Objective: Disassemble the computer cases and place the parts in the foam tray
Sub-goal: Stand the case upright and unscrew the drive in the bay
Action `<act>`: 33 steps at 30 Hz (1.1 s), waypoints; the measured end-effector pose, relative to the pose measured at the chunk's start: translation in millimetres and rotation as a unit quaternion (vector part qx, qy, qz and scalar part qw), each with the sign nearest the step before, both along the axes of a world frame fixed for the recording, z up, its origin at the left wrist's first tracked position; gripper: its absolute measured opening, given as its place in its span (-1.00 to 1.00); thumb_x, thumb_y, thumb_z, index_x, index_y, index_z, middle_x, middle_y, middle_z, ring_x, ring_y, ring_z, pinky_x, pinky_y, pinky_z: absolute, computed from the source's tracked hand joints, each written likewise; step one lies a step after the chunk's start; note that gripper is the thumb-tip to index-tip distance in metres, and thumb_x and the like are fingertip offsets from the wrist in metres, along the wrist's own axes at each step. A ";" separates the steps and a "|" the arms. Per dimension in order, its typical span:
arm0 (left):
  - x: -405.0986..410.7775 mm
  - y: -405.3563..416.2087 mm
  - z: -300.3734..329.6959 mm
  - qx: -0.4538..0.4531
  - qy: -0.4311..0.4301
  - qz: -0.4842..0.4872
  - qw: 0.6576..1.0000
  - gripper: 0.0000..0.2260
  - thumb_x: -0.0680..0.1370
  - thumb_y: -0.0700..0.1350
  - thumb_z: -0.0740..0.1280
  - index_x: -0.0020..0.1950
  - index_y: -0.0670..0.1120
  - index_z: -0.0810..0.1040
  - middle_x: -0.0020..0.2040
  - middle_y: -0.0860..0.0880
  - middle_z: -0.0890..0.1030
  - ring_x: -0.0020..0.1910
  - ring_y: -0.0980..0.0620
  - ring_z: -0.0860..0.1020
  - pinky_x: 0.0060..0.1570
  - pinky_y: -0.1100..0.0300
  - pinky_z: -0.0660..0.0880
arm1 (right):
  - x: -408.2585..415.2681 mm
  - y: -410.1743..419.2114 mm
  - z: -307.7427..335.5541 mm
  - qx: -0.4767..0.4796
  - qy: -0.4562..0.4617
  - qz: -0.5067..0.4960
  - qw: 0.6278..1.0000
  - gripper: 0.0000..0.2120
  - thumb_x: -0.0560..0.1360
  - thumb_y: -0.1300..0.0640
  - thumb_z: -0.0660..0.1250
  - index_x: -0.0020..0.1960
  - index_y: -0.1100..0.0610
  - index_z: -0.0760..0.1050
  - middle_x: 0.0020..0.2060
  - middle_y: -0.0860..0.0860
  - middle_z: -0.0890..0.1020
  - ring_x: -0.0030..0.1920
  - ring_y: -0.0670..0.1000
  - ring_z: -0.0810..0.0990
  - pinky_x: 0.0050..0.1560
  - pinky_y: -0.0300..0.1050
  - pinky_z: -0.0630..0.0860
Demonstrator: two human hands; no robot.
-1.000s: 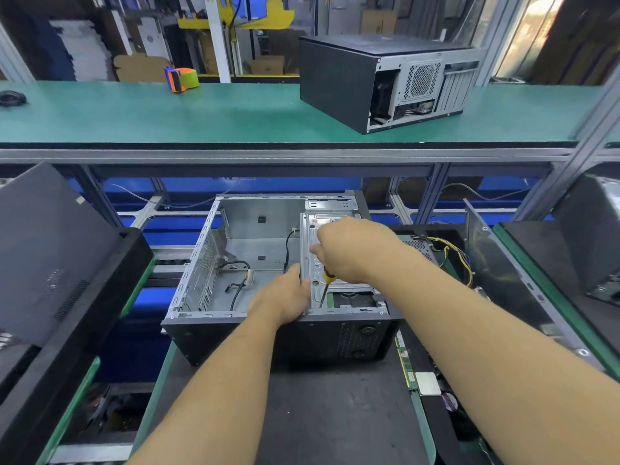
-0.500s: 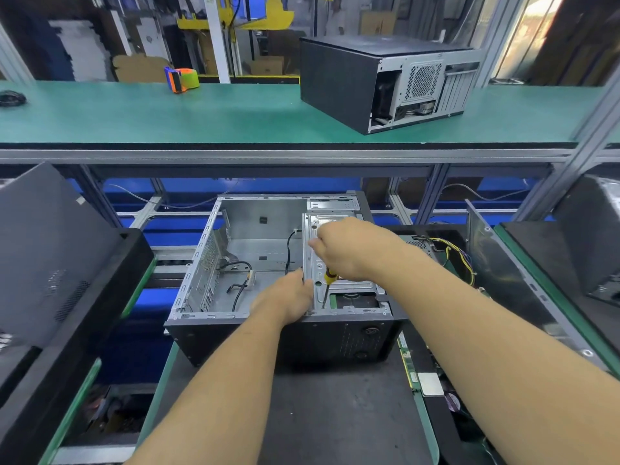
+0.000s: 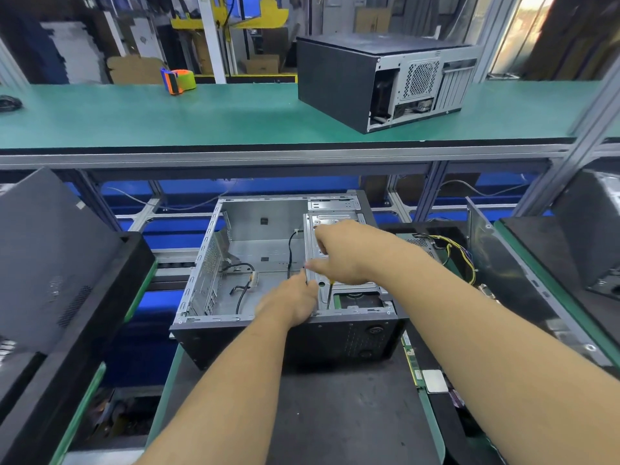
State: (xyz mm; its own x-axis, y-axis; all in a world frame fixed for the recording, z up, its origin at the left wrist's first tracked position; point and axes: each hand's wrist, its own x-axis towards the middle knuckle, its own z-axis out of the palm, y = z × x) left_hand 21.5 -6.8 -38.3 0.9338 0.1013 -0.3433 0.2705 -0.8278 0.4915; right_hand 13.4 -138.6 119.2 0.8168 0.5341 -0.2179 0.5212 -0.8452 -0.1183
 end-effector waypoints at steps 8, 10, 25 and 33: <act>-3.0 -2.6 4.7 -0.006 0.006 0.000 1.000 -0.54 0.70 -0.02 -0.02 0.61 0.03 0.24 0.52 -0.07 0.42 0.35 -0.17 0.46 0.36 -0.12 0.39 | 4.3 6.0 -4.0 -0.029 -0.034 0.036 0.998 -0.96 0.61 0.19 0.23 0.03 0.15 0.45 -0.09 0.06 0.56 -0.09 0.11 0.54 -0.18 -0.04 0.49; -3.7 -2.8 4.9 -0.009 0.006 0.003 1.000 -0.53 0.70 0.02 -0.04 0.64 0.07 0.17 0.53 -0.06 0.42 0.39 -0.17 0.45 0.38 -0.13 0.38 | 5.5 3.1 -2.2 -0.009 -0.014 0.046 0.999 -0.94 0.59 0.23 0.25 0.01 0.09 0.42 -0.10 -0.01 0.51 -0.11 0.05 0.51 -0.26 -0.14 0.39; -3.5 -4.4 2.4 0.025 -0.032 0.021 0.999 -0.71 0.68 0.01 0.00 0.13 -0.03 0.49 0.19 -0.08 0.59 0.07 -0.12 0.52 0.06 -0.01 0.43 | 4.5 -1.4 -8.7 -0.028 -0.073 -0.057 0.995 -0.76 0.64 0.18 0.14 -0.21 0.09 0.33 -0.29 0.02 0.40 -0.22 0.09 0.47 -0.26 -0.09 0.39; -4.5 -5.3 2.9 0.062 -0.050 0.025 0.996 -0.66 0.68 0.04 -0.02 0.16 -0.03 0.51 0.15 -0.08 0.60 0.02 -0.13 0.51 -0.03 0.01 0.39 | 2.4 -3.9 -0.5 0.050 0.029 0.053 0.997 -0.76 0.51 0.32 0.26 0.00 -0.01 0.41 -0.09 -0.06 0.38 -0.19 -0.07 0.44 -0.33 -0.22 0.27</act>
State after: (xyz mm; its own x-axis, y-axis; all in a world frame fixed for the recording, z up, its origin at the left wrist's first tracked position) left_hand 17.0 -12.1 -35.4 0.9553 0.1851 -0.2306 0.2683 -0.8706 0.4123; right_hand 15.9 -142.5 118.7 0.7428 0.6375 -0.2047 0.5962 -0.7689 -0.2308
